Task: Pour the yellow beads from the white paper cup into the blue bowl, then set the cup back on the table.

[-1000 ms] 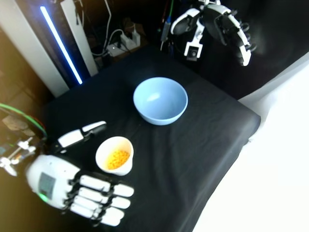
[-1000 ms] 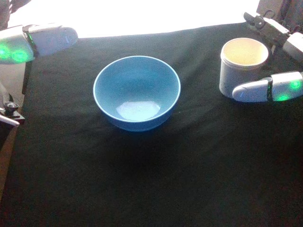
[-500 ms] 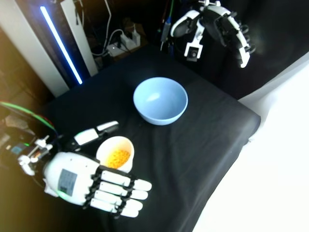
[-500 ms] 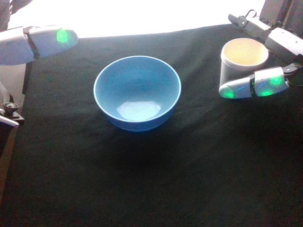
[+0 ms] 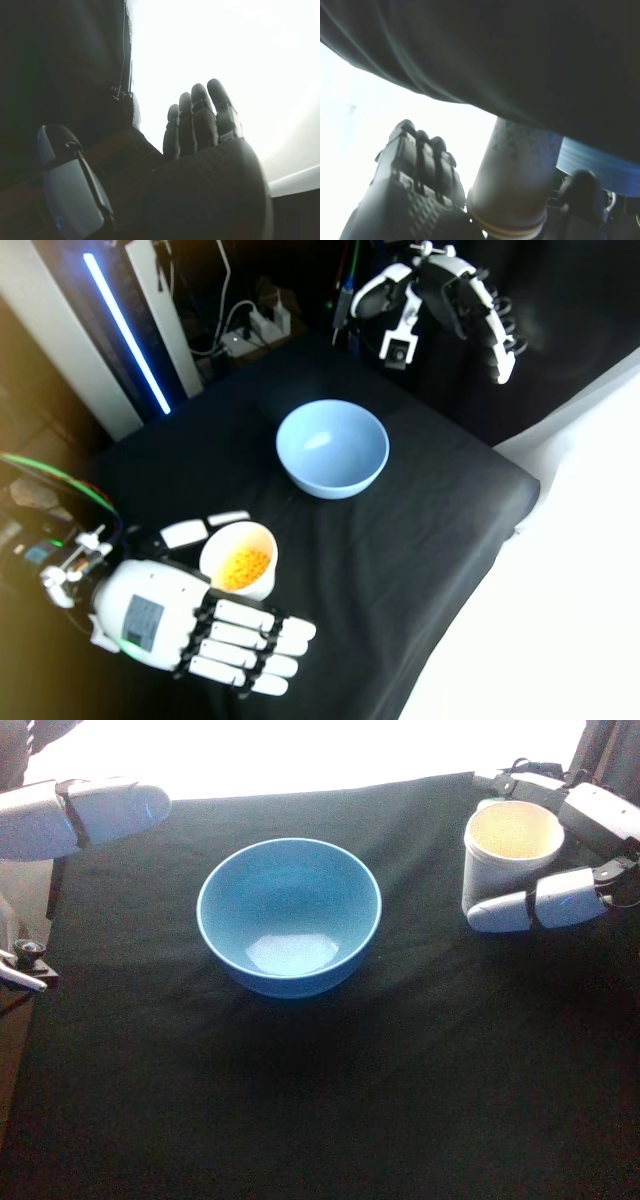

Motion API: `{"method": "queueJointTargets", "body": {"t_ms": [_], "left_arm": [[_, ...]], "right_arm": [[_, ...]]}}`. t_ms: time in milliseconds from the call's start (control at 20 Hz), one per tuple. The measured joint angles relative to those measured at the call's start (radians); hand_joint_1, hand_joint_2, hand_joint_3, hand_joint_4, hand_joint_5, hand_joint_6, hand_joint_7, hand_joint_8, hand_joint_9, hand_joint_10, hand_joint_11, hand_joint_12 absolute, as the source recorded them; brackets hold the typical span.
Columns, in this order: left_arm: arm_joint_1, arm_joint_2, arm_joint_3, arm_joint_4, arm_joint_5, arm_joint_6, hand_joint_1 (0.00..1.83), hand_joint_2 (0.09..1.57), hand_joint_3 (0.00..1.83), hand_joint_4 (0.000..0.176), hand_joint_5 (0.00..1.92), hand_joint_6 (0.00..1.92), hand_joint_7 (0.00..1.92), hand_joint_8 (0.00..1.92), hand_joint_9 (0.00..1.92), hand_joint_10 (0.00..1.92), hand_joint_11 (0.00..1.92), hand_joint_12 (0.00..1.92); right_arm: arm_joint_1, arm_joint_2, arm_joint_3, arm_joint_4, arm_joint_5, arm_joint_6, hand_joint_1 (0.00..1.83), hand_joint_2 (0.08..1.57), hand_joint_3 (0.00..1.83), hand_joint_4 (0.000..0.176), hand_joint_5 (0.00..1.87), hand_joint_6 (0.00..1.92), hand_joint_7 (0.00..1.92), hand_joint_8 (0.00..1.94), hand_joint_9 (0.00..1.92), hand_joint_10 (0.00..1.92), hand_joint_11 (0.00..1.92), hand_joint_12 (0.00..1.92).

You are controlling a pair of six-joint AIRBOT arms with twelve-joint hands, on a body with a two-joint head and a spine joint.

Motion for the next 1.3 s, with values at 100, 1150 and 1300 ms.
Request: {"method": "queueJointTargets", "body": {"t_ms": [100, 1150, 1300], "left_arm": [[0.0, 0.0, 0.0, -0.001, 0.0, -0.001, 0.64, 0.73, 0.0, 0.0, 0.25, 0.0, 0.31, 0.0, 0.34, 0.0, 0.0, 0.78], [0.01, 0.0, 0.0, -0.004, -0.002, -0.008, 0.67, 0.75, 0.0, 0.0, 0.26, 0.0, 0.31, 0.0, 0.33, 0.0, 0.0, 0.77], [0.01, 0.0, 0.0, -0.004, 0.0, -0.008, 0.67, 0.78, 0.01, 0.0, 0.24, 0.0, 0.31, 0.0, 0.32, 0.0, 0.0, 0.74]], "right_arm": [[0.0, 0.0, 0.001, -0.002, -0.006, 0.0, 1.06, 0.7, 0.0, 0.0, 0.72, 0.0, 0.87, 0.01, 0.49, 0.02, 0.08, 0.08], [0.07, 0.017, -0.013, -0.126, -0.026, -0.001, 1.25, 1.05, 0.0, 0.009, 1.21, 0.52, 1.09, 0.88, 1.17, 0.06, 0.49, 1.3], [0.116, 0.034, -0.015, -0.176, -0.031, -0.002, 1.28, 1.08, 0.0, 0.0, 1.25, 0.25, 1.0, 1.19, 0.86, 1.51, 0.69, 1.9]]}}
